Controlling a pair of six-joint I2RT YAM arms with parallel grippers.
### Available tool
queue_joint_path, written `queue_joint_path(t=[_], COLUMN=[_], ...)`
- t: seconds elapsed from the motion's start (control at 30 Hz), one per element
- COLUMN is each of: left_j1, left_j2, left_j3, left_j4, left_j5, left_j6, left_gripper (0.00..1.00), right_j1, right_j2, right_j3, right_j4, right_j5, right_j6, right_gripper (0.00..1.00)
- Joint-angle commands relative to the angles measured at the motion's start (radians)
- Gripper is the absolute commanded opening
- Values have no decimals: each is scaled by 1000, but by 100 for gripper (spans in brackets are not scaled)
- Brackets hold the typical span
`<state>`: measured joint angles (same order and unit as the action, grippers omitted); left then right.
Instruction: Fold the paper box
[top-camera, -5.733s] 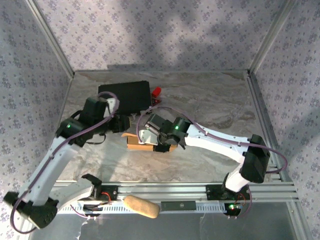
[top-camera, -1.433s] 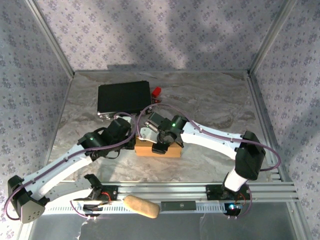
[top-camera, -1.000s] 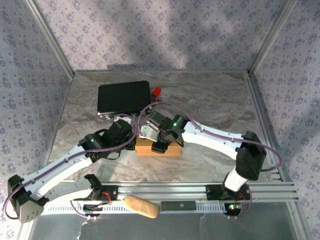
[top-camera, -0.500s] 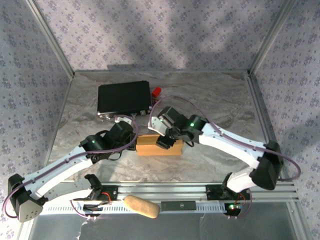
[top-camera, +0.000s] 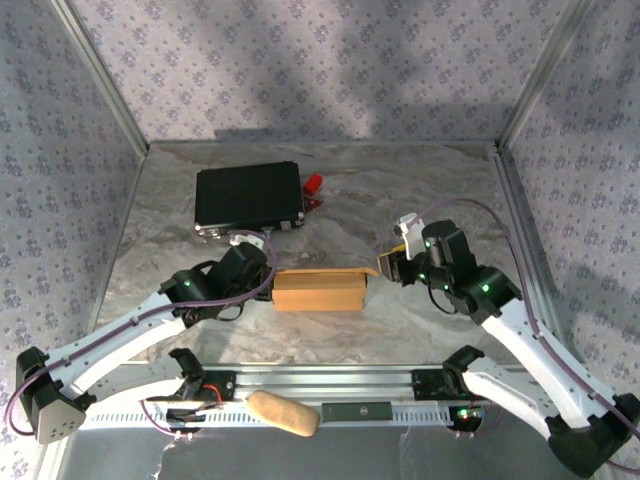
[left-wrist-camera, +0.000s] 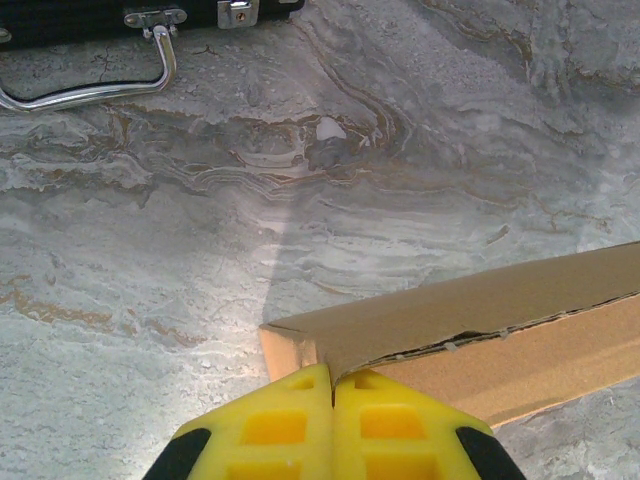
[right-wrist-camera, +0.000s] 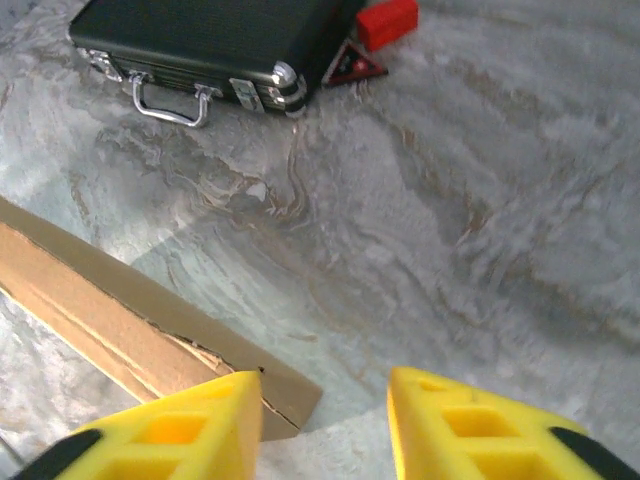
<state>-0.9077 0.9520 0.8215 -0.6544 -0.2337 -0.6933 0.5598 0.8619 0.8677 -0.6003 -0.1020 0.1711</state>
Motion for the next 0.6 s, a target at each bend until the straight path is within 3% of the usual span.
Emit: queue_joint_path(t=[0.0, 0.2, 0.57], left_j1=[-11, -11, -13], left_j2=[22, 18, 38], left_j3=[9, 19, 36], left_j4=[-74, -86, -86], left_j5=[5, 0, 2], left_j6=[0, 2, 5], left_gripper=[0, 0, 0], right_j1=[-20, 11, 138], right_j2=[41, 33, 122], right_j3=[30, -1, 63], right_j4=[-33, -49, -150], right_j5=[-84, -86, 101], right_j6=[112, 118, 97], right_gripper=[38, 40, 41])
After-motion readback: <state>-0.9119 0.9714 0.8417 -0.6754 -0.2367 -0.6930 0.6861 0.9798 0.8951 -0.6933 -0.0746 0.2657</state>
